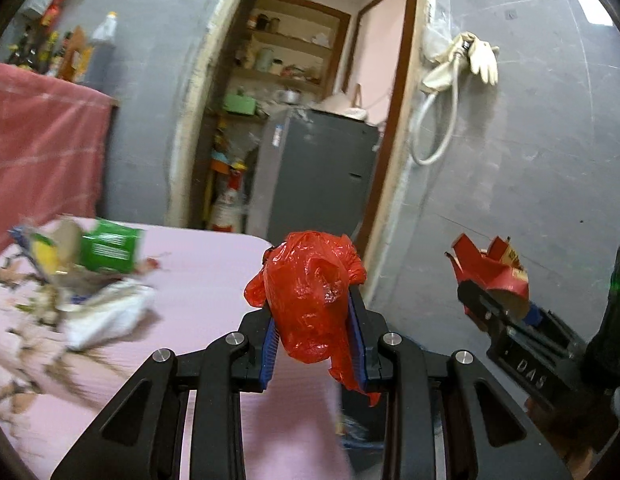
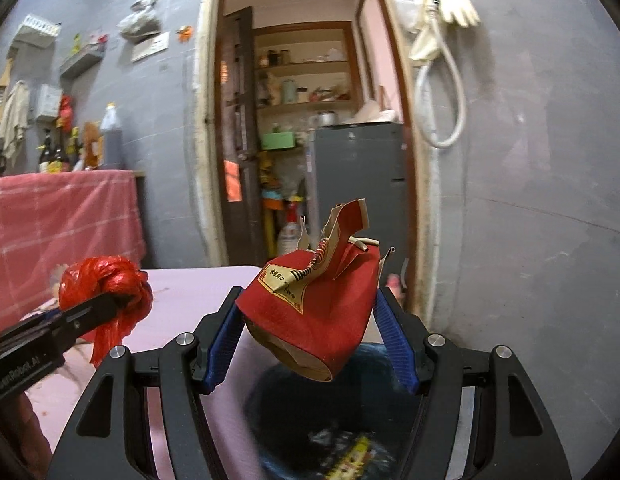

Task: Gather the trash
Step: 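Move both tools over the blue bin and open them to drop the items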

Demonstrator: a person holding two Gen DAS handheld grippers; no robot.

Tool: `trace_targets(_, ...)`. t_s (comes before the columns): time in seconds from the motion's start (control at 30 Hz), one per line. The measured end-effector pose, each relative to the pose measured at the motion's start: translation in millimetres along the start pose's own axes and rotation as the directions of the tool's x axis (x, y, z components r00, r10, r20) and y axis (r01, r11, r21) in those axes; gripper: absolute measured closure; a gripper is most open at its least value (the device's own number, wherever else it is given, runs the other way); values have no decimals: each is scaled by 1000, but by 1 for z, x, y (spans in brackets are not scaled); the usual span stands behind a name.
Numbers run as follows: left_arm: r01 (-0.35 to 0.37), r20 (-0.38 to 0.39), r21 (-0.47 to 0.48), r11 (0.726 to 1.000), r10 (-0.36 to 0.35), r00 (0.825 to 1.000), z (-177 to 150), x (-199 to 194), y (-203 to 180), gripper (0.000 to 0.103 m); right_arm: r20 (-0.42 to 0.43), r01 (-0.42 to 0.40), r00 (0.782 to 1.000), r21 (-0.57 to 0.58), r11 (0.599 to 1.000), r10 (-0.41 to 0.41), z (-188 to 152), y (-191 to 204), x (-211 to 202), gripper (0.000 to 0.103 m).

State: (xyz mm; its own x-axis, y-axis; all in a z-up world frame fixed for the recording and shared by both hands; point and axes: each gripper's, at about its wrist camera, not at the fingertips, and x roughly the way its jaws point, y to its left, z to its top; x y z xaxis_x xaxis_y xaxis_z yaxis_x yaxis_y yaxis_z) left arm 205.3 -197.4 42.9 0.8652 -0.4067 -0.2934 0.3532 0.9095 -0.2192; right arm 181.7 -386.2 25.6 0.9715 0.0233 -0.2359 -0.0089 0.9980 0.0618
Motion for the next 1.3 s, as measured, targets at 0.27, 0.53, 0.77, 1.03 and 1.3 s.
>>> trace_targets(0.27, 34, -49, -54, 998, -37, 998, -4, 44, -30, 77, -29, 72, 997, 33, 997, -72, -15, -36, 3, 39)
trace_targets(0.53, 21, -112, -39, 999, -25, 993, -19, 71, -42, 77, -87, 104, 991, 56, 993, -99, -36, -59, 14, 39)
trace_targets(0.77, -17, -153, -26, 1000, 13, 988, -31, 86, -45, 77, -123, 107, 988, 77, 991, -97, -44, -69, 24, 39)
trace_targets(1.03, -38, -224, -20, 999, 32, 974, -38, 98, -43, 76, -167, 96, 983, 101, 990, -78, -47, -72, 37, 38)
trace_targets(1.3, -41, -253, -9, 999, 38, 967, -42, 99, -42, 75, -209, 88, 976, 125, 988, -61, -53, -73, 47, 37)
